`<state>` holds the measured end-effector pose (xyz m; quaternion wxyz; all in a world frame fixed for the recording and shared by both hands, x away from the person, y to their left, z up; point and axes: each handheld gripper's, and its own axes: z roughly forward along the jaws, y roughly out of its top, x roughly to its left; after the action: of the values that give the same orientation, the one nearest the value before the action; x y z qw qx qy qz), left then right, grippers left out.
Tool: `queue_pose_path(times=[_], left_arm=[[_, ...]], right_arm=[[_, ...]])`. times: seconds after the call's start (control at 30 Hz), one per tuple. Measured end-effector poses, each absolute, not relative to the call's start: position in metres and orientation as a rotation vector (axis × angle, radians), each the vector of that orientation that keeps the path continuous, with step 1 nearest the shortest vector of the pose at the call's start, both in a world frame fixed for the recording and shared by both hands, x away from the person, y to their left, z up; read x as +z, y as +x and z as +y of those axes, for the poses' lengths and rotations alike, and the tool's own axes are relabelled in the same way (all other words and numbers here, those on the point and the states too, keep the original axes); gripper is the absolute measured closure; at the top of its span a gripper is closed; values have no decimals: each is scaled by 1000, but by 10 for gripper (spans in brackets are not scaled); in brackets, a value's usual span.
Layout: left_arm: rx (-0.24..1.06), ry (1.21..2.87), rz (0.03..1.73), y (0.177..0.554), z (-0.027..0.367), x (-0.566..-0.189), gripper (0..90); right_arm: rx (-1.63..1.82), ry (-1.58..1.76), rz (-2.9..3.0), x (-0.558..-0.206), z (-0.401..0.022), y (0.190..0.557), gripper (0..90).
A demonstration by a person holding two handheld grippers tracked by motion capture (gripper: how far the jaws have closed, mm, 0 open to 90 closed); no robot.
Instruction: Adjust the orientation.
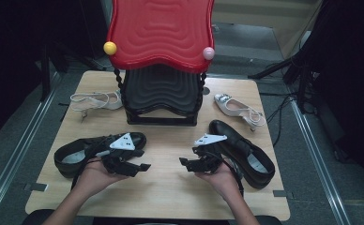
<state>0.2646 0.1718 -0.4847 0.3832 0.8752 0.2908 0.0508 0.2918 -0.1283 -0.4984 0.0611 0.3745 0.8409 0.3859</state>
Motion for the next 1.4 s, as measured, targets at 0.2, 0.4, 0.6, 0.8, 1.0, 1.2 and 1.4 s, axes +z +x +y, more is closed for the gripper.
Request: queue_pose_path(times=[0.2, 0.4, 0.6, 0.8, 1.0, 1.2, 1.4], left_arm=[[146, 2255, 741, 265, 176, -481, 407], [129, 2237, 751, 266, 181, -475, 407], [114, 2262, 761, 268, 184, -476, 409], [80, 2245, 760, 268, 193, -467, 362], [75, 2233, 760, 264, 205, -455, 406], [129, 2253, 797, 261, 224, -447, 427], [179, 2244, 844, 258, 241, -441, 423]], right_arm=[[1149, 1032, 2493, -491, -131, 287, 480], [1201, 1063, 2530, -488, -134, 289, 475], [1180, 1045, 2541, -492, -133, 280, 508], [1133, 1006, 2553, -494, -132, 284, 510], [1179, 1026, 2542, -498, -137, 287, 553], [1157, 1031, 2558, -494, -136, 289, 547], [1130, 983, 2559, -492, -132, 289, 505]])
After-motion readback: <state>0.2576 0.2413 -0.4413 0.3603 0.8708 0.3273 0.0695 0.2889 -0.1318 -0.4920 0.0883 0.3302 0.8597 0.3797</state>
